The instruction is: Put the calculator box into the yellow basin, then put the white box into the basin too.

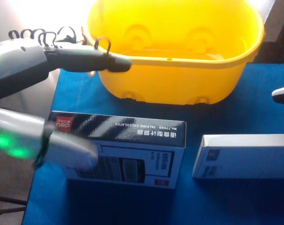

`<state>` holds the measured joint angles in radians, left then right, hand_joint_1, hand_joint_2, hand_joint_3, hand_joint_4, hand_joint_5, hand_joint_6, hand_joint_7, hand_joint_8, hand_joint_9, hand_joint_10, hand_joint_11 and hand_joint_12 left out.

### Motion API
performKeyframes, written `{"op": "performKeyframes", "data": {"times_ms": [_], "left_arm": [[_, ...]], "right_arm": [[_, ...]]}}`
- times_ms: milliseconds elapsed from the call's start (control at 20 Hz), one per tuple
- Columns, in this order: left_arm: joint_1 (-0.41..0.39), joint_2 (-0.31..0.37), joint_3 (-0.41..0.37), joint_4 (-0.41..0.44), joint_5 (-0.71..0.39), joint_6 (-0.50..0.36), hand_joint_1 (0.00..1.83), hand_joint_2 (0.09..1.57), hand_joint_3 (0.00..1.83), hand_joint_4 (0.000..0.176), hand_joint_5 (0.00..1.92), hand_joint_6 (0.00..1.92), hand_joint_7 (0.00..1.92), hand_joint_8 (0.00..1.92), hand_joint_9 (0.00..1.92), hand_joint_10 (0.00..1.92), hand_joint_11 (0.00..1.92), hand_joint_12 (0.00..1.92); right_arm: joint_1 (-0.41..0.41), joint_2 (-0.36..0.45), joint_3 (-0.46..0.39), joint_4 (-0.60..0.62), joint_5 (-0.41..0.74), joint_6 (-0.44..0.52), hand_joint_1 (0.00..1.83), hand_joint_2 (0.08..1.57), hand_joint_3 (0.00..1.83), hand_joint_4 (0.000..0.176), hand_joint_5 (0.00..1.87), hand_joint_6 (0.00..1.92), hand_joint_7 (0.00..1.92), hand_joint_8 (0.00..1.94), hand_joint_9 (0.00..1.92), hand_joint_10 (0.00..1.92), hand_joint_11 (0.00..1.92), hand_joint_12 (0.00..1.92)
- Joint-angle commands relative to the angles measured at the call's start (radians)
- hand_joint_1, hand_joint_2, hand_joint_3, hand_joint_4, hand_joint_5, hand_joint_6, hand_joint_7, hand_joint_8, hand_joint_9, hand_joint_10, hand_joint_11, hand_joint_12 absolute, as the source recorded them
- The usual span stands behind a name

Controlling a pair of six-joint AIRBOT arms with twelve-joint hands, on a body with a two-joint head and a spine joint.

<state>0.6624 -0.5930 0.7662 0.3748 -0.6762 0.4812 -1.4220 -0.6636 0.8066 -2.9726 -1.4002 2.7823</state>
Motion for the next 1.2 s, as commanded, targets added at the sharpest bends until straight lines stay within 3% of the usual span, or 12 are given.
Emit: {"op": "performKeyframes", "data": {"times_ms": [0,200,350,400,450,500,600,700,900,1000,1050,1150], "left_arm": [[-0.013,0.006,-0.003,-0.026,-0.117,-0.005,0.52,0.77,0.0,0.124,0.31,0.0,0.28,0.0,0.25,0.03,0.0,0.75],[-0.013,0.012,-0.01,-0.025,-0.127,-0.005,0.5,0.78,0.0,0.112,0.3,0.0,0.28,0.0,0.26,0.01,0.0,0.76],[-0.016,-0.007,0.004,-0.019,-0.071,-0.004,0.55,0.77,0.0,0.164,0.33,0.01,0.32,0.01,0.33,0.03,0.0,0.8],[-0.016,-0.021,0.013,-0.019,-0.051,-0.005,0.62,0.78,0.0,0.152,0.32,0.0,0.29,0.0,0.29,0.01,0.0,0.74],[-0.016,-0.039,0.024,-0.019,-0.028,-0.005,0.62,0.79,0.01,0.117,0.3,0.0,0.27,0.0,0.28,0.0,0.0,0.73],[-0.016,-0.059,0.038,-0.019,-0.003,-0.005,0.57,0.8,0.01,0.139,0.28,0.0,0.26,0.0,0.26,0.0,0.0,0.72],[-0.016,-0.086,0.056,-0.018,0.038,-0.004,0.56,0.81,0.0,0.124,0.28,0.0,0.25,0.0,0.24,0.0,0.0,0.76],[-0.01,-0.108,0.073,-0.014,0.076,-0.004,0.61,0.84,0.0,0.082,0.32,0.01,0.28,0.01,0.26,0.01,0.0,0.85],[0.009,-0.146,0.101,-0.014,0.131,-0.004,0.64,0.84,0.0,0.084,0.34,0.01,0.29,0.0,0.26,0.0,0.0,1.03],[0.019,-0.161,0.111,-0.014,0.151,-0.004,0.68,0.84,0.0,0.074,0.36,0.01,0.34,0.01,0.3,0.02,0.0,1.18],[0.025,-0.169,0.116,-0.014,0.16,-0.004,0.7,0.84,0.0,0.045,0.36,0.01,0.37,0.02,0.34,0.04,0.0,1.29],[0.035,-0.192,0.132,-0.015,0.179,-0.005,0.75,0.86,0.01,0.05,0.38,0.01,0.4,0.03,0.38,0.06,0.0,1.36]], "right_arm": [[0.003,0.002,0.004,0.001,-0.12,0.008,0.68,0.81,0.0,0.0,0.61,0.05,0.63,0.11,0.52,0.39,0.15,1.16],[0.003,0.001,0.004,0.006,-0.12,0.008,0.67,0.81,0.0,0.0,0.63,0.0,0.65,0.02,0.53,0.27,0.1,1.15],[0.003,-0.015,0.014,0.023,-0.12,0.006,0.65,0.81,0.0,0.0,0.63,0.0,0.64,0.0,0.56,0.18,0.13,1.15],[0.0,-0.026,0.022,0.034,-0.12,0.006,0.66,0.81,0.0,0.0,0.64,0.01,0.66,0.01,0.58,0.18,0.14,1.16],[-0.009,-0.034,0.026,0.047,-0.12,0.006,0.66,0.8,0.0,0.0,0.67,0.01,0.7,0.02,0.63,0.22,0.18,1.22],[-0.022,-0.043,0.03,0.062,-0.12,0.006,0.64,0.8,0.0,0.0,0.68,0.01,0.72,0.03,0.64,0.26,0.19,1.26],[-0.037,-0.055,0.034,0.079,-0.107,0.006,0.61,0.75,0.0,0.0,0.69,0.01,0.74,0.02,0.62,0.27,0.17,1.28],[-0.036,-0.073,0.046,0.082,-0.063,0.0,0.64,0.74,0.0,0.0,0.71,0.01,0.74,0.02,0.57,0.39,0.15,1.33],[-0.036,-0.107,0.064,0.089,-0.012,0.0,0.67,0.73,0.0,0.0,0.69,0.0,0.74,0.02,0.47,0.63,0.11,1.43],[-0.035,-0.119,0.071,0.09,0.007,-0.002,0.68,0.74,0.0,0.0,0.69,0.0,0.73,0.01,0.44,0.69,0.13,1.4],[-0.032,-0.127,0.076,0.091,0.019,-0.002,0.72,0.75,0.0,0.0,0.71,0.01,0.75,0.02,0.45,0.72,0.17,1.38],[-0.02,-0.147,0.086,0.09,0.041,-0.002,0.88,0.8,0.02,0.0,0.74,0.02,0.77,0.03,0.45,0.76,0.16,1.41]]}}
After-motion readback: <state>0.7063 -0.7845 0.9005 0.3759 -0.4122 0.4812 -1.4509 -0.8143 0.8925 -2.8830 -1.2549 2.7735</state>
